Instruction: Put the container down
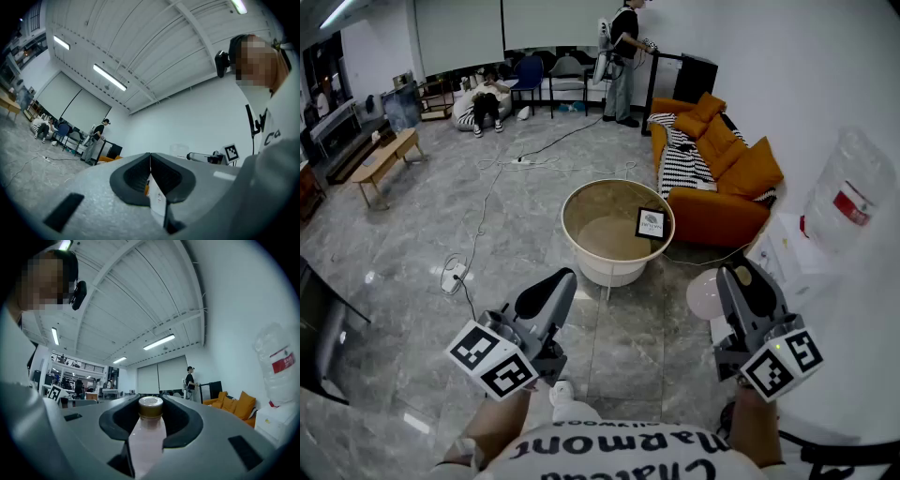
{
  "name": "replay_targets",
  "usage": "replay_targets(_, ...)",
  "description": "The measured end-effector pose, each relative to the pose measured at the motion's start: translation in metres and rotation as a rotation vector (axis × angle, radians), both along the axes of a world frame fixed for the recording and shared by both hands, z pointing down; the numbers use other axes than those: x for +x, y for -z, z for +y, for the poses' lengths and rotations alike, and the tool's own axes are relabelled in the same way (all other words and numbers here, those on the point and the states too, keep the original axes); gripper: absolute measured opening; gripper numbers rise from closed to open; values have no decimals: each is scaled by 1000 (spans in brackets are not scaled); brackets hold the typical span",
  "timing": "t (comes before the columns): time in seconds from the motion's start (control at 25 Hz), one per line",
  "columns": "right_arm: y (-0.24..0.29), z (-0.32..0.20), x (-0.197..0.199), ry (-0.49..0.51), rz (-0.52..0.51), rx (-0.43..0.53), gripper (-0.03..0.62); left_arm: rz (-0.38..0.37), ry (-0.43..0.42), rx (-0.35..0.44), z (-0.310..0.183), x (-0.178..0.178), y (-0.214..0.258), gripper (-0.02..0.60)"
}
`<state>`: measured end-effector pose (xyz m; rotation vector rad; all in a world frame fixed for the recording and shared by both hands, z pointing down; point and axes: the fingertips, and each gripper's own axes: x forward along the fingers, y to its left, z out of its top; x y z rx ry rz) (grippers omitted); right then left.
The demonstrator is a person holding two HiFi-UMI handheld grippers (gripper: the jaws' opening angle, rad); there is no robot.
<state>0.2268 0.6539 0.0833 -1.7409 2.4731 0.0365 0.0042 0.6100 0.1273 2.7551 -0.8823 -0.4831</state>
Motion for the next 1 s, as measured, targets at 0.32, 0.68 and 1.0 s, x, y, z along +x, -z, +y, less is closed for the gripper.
replay_targets(0.32, -1, -54, -29, -12, -11, -10, 137, 4, -1, 6, -54, -35, 2, 15)
replay_targets(0.68, -2, -145, -81, -34, -78, -13, 137, -35, -13, 35, -144, -93, 14, 15)
replay_targets(1.0, -25, -221, -121, 19, -111, -58, 137, -84, 61, 86, -202, -132, 6, 15)
